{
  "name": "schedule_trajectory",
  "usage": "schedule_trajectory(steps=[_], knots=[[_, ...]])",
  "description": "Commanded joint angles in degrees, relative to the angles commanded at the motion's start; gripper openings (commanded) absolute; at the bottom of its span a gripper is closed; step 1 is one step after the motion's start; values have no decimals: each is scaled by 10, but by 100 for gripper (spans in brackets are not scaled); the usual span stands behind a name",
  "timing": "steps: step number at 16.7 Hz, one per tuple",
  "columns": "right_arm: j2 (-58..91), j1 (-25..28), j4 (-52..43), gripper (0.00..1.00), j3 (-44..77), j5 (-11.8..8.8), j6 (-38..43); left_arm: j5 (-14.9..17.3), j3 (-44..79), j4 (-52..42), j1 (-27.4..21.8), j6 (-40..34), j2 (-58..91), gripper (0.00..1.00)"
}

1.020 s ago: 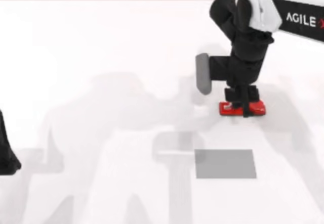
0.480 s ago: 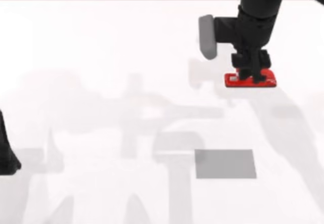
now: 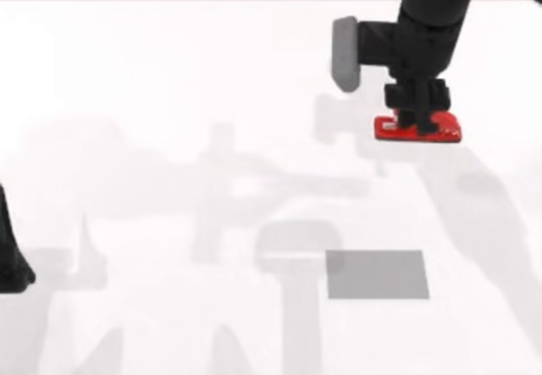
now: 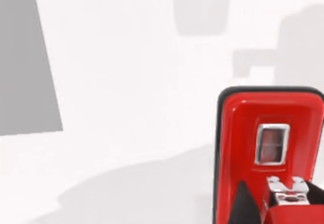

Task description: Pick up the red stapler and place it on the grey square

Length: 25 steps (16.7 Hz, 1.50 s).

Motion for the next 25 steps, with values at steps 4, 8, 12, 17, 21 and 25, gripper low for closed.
schedule_trajectory(steps=[4, 8, 12, 17, 21, 25], knots=[[-15, 12, 31, 0, -3, 14, 127, 0, 0, 0, 0, 0, 0, 100], [-42, 25, 71, 0, -22, 31, 350, 0, 0, 0, 0, 0, 0, 100], [-74, 39, 104, 0, -66, 43, 657, 0, 0, 0, 0, 0, 0, 100], [-113, 57, 120, 0, -156, 45, 1074, 0, 0, 0, 0, 0, 0, 100], [-150, 71, 121, 0, -237, 36, 1366, 0, 0, 0, 0, 0, 0, 100], [-194, 82, 120, 0, -310, 21, 1592, 0, 0, 0, 0, 0, 0, 100]])
